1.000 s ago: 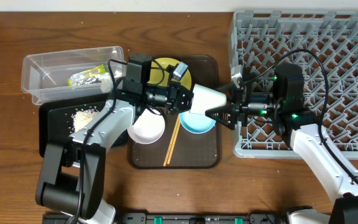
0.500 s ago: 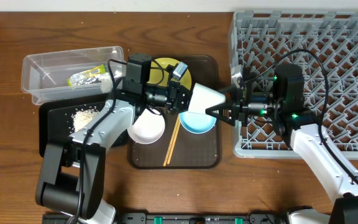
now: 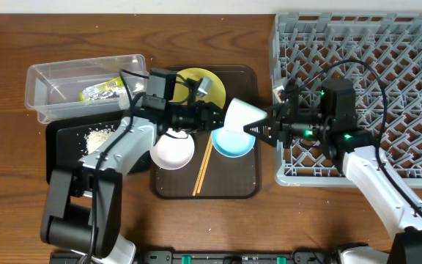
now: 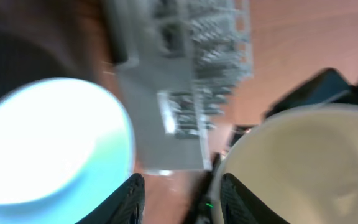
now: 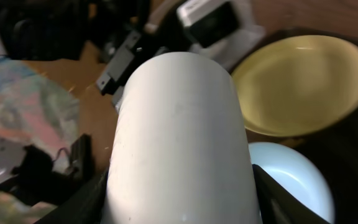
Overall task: Sort waste into correct bins and load items into the dishwasher rack
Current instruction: 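Carry the cup with right gripper and place it upside down in rack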
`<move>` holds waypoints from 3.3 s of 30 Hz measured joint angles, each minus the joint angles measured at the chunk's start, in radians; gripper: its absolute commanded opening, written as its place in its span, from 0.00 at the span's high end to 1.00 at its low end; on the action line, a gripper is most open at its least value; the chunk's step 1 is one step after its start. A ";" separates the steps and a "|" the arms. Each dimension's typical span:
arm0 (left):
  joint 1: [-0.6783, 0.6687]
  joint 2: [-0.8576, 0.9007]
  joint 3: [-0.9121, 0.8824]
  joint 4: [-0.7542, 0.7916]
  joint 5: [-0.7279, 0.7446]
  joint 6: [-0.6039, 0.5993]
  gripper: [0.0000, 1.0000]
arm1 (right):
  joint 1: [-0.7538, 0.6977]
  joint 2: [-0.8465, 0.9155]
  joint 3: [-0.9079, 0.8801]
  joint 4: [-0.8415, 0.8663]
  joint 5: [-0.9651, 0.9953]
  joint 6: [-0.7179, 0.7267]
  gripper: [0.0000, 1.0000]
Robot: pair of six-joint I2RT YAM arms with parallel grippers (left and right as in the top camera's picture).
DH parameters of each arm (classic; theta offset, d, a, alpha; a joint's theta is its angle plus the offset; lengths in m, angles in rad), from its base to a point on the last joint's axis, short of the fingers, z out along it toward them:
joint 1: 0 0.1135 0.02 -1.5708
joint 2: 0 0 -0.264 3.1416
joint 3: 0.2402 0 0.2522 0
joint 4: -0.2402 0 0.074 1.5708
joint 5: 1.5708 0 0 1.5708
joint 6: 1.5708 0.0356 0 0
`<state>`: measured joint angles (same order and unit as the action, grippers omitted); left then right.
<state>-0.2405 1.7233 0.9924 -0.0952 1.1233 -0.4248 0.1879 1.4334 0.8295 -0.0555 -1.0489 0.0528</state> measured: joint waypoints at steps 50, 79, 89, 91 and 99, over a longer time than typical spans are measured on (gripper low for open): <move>0.246 -0.450 0.003 -0.630 -0.764 0.243 0.65 | -0.219 0.161 0.681 -1.234 1.150 0.129 0.99; 0.246 -0.450 0.003 -0.642 -0.764 0.243 0.65 | -0.352 0.262 0.643 -1.207 1.077 0.130 0.99; 0.246 -0.450 0.003 -0.642 -0.764 0.243 0.65 | -0.410 0.262 0.643 -1.230 1.030 0.127 0.99; 0.246 -0.450 0.003 -0.642 -0.764 0.243 0.65 | -0.422 0.262 0.643 -1.233 1.024 0.124 0.99; 0.246 -0.450 0.003 -0.642 -0.764 0.243 0.65 | -0.433 0.262 0.643 -1.236 1.018 0.102 0.99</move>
<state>0.0055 1.2736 0.9951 -0.7376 0.3595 -0.1822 -0.2447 1.6951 1.4723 -1.2915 -0.0311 0.1547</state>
